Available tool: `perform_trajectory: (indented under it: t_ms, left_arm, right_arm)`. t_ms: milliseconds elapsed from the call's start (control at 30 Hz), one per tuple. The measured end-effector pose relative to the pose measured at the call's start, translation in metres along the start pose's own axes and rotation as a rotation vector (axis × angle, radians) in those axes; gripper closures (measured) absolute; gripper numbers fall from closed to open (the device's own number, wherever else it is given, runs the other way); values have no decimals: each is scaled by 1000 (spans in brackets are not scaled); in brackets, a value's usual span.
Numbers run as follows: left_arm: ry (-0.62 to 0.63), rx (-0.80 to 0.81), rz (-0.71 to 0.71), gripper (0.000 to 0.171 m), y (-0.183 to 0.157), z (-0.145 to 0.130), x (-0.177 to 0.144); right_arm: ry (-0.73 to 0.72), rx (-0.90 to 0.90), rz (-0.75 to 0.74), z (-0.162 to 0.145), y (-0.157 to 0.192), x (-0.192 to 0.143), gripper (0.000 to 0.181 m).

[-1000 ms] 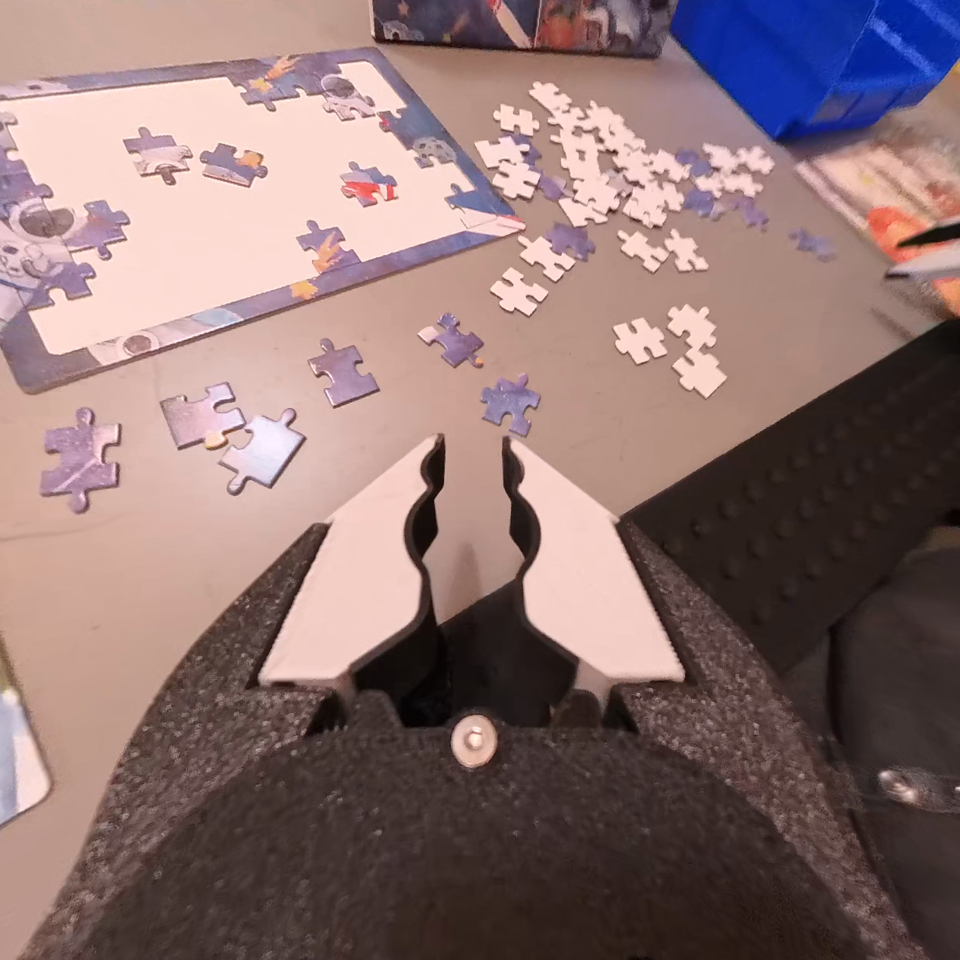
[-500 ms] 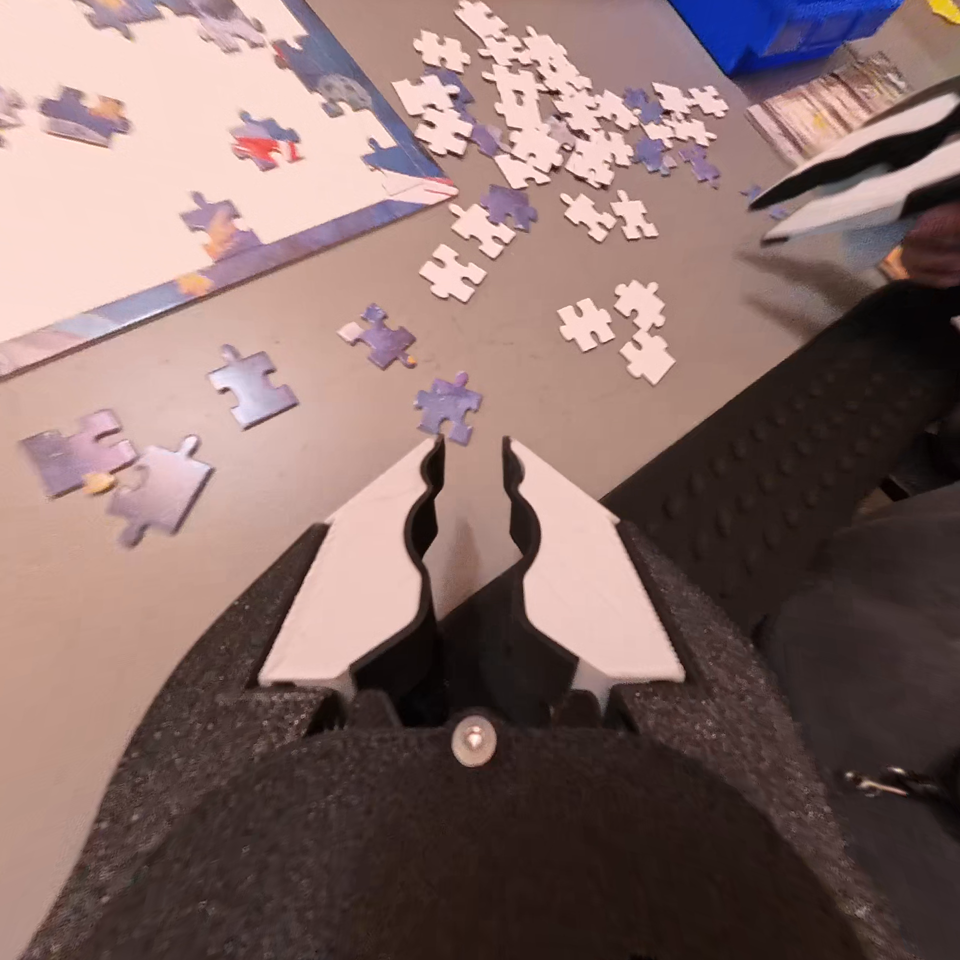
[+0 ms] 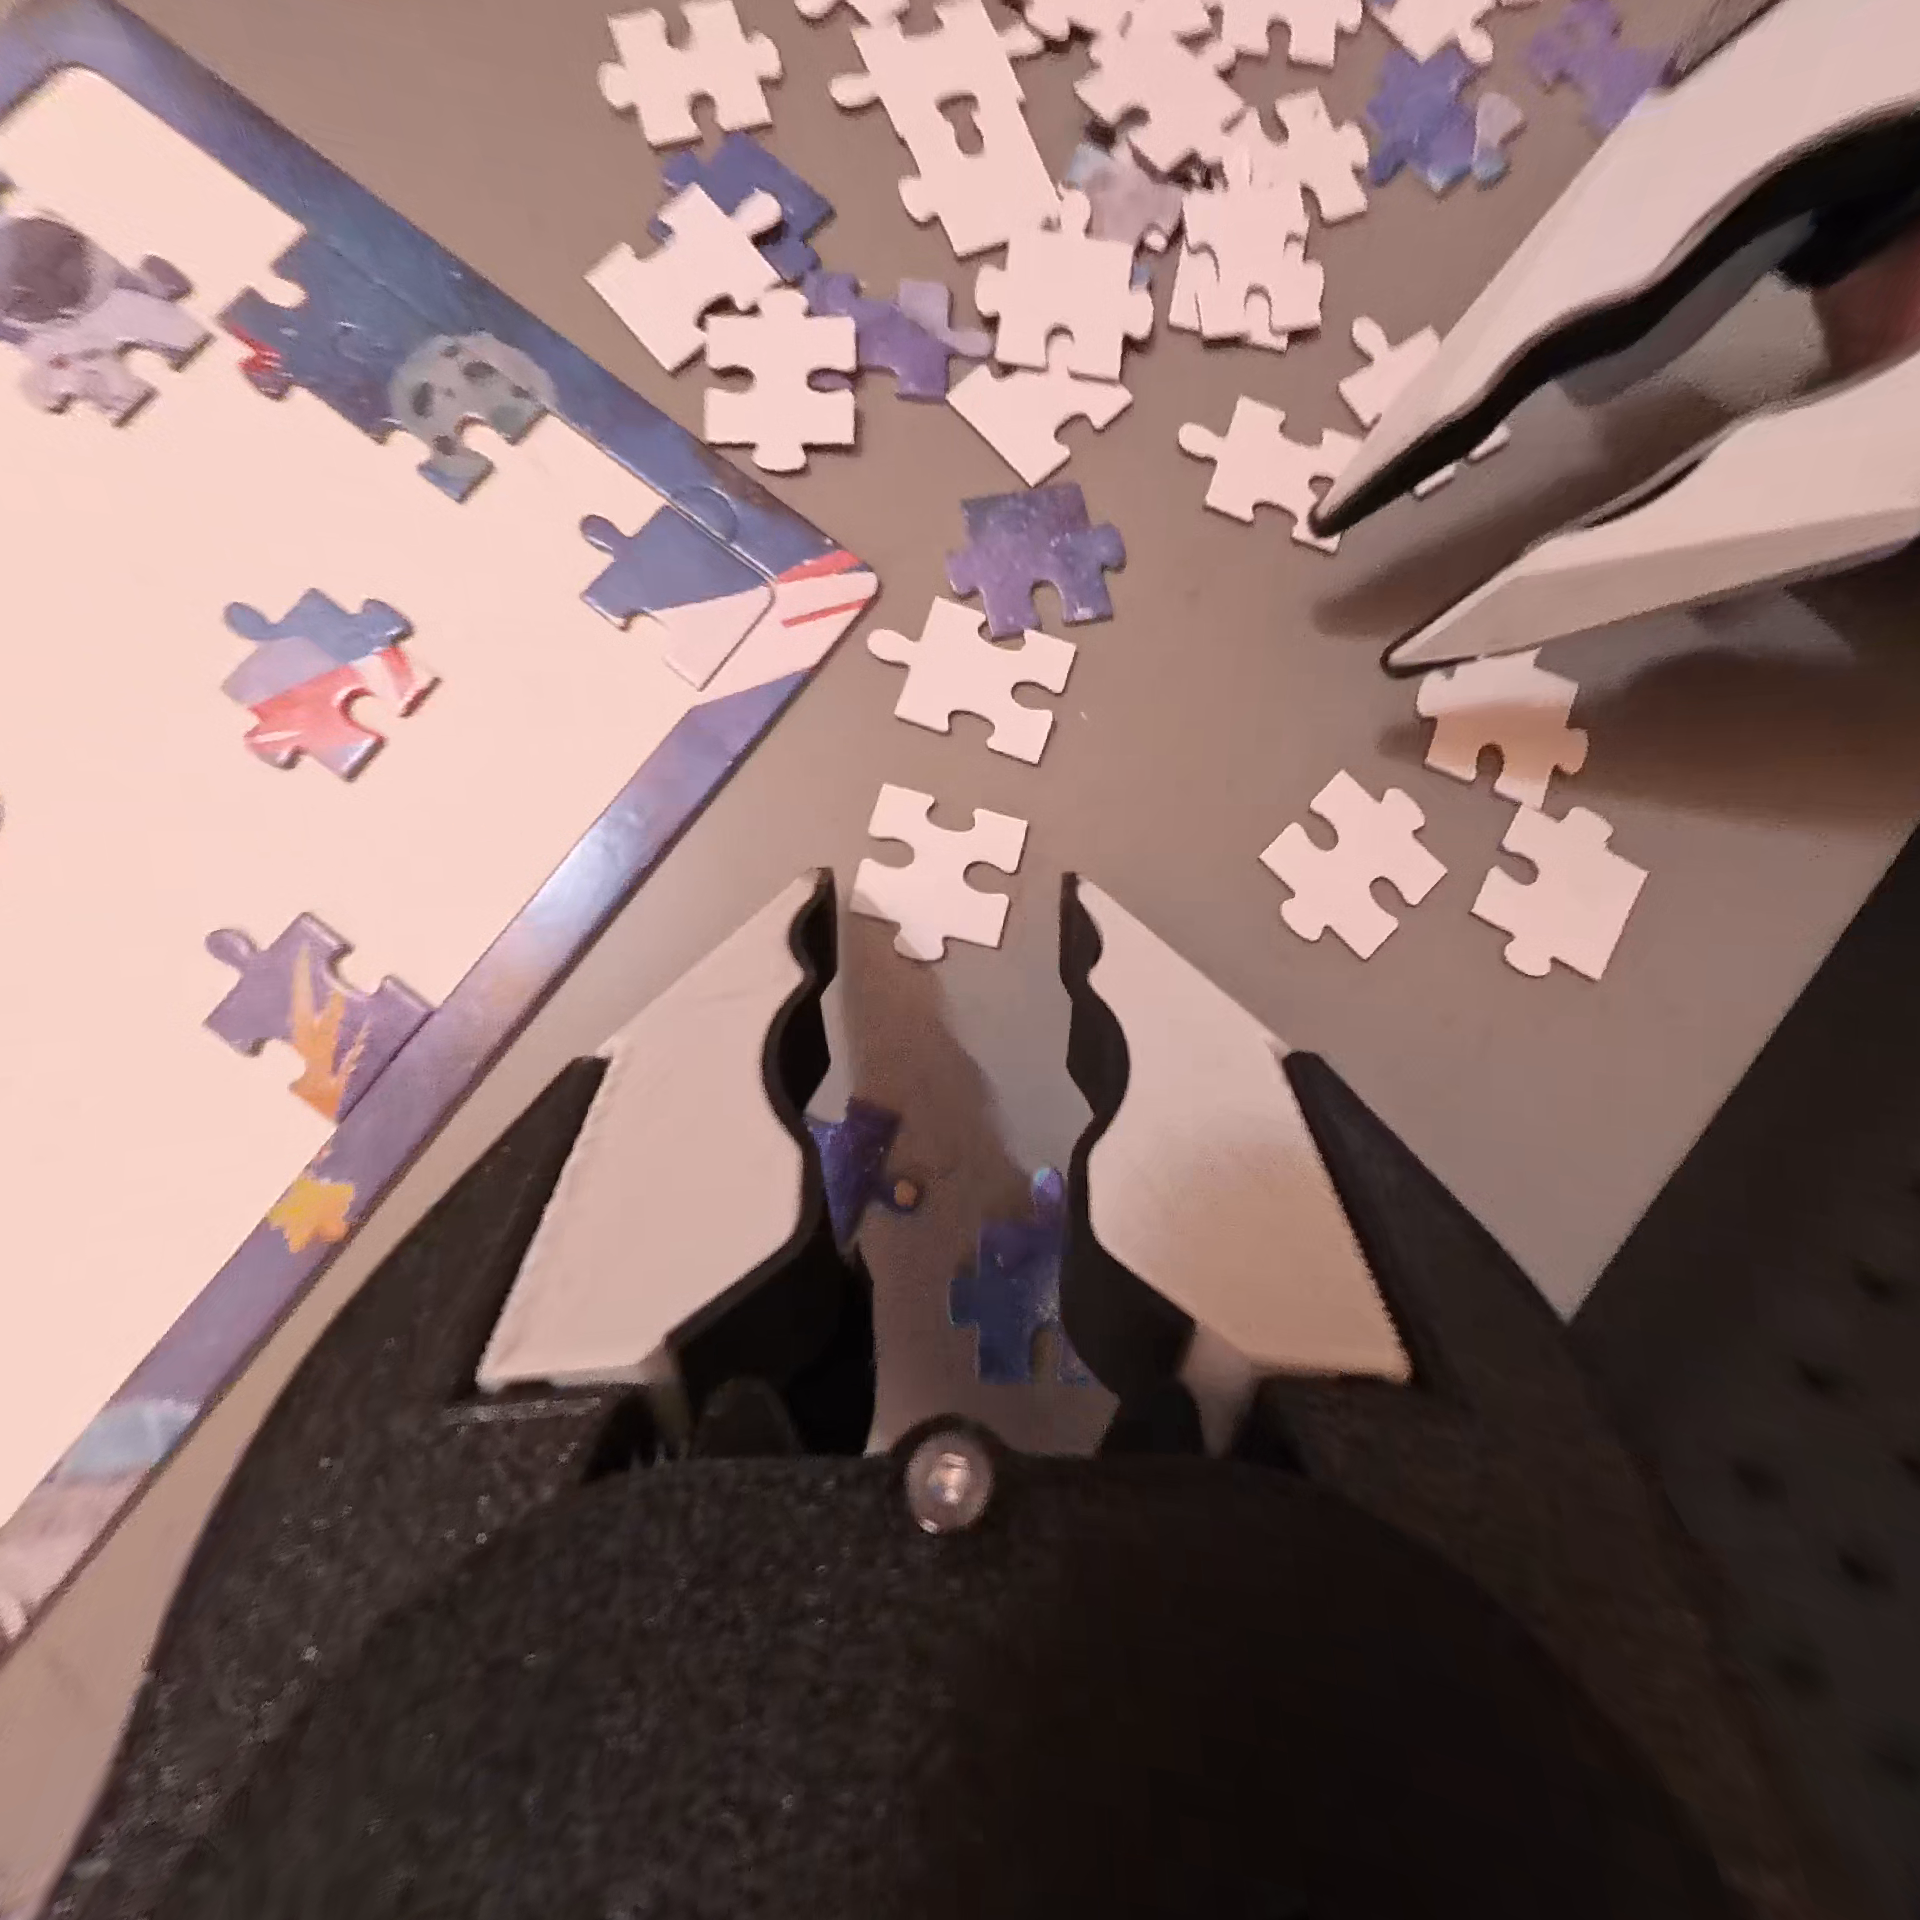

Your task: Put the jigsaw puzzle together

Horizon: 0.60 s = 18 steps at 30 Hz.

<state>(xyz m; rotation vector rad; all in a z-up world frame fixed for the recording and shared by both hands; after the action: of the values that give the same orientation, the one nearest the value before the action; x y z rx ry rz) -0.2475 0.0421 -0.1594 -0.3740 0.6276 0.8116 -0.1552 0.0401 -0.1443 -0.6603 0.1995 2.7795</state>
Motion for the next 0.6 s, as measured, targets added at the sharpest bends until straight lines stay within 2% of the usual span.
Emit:
perform_trajectory:
  t_ms: [67, 133, 267, 300, 367, 433, 500, 533, 600]
  left_arm:
    - [-3, 22, -7, 131, 2, -4, 5]
    - [-16, 35, -20, 141, 3, -3, 6]
    - [-26, -7, -57, 141, 3, -2, 5]
    - [-53, -82, -94, 142, 1, 2, 3]
    - [-185, -338, -253, 141, -10, 26, -6]
    - [-388, -715, -536, 141, -18, 68, -31]
    - [-580, -1099, -847, 142, -6, 103, -62]
    - [-645, -1213, -947, 143, 2, 110, -72]
    - [-674, -1276, -1038, 142, 3, 113, -79]
  right_arm:
    - [-44, -17, 0, 4, 1, -3, 159]
    - [-79, -13, -12, 7, -3, -6, 161]
    - [-98, 56, 10, 10, -8, -6, 160]
    - [-98, 63, 14, 12, -8, -5, 159]
    - [-126, 65, 40, 21, -4, -2, 158]
    - [-181, 67, 98, 38, 5, 1, 155]
    - [-248, 88, 179, 61, 13, 0, 153]
    - [-296, 113, 214, 76, 13, -1, 153]
    - [-374, 187, 299, 104, 13, -6, 148]
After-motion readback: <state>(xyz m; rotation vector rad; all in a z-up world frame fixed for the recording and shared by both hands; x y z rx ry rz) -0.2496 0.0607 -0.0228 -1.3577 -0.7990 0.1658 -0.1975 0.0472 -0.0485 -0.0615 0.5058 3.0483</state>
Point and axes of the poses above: each gripper's, where its closed fingertips meet, x out along the fingers, z out of its top, y = z × x across the jaws, the point moved 1 cm from there along -x, back along the fingers, and after that the axes turned 11 degrees about -y, right-handed, at the moved point
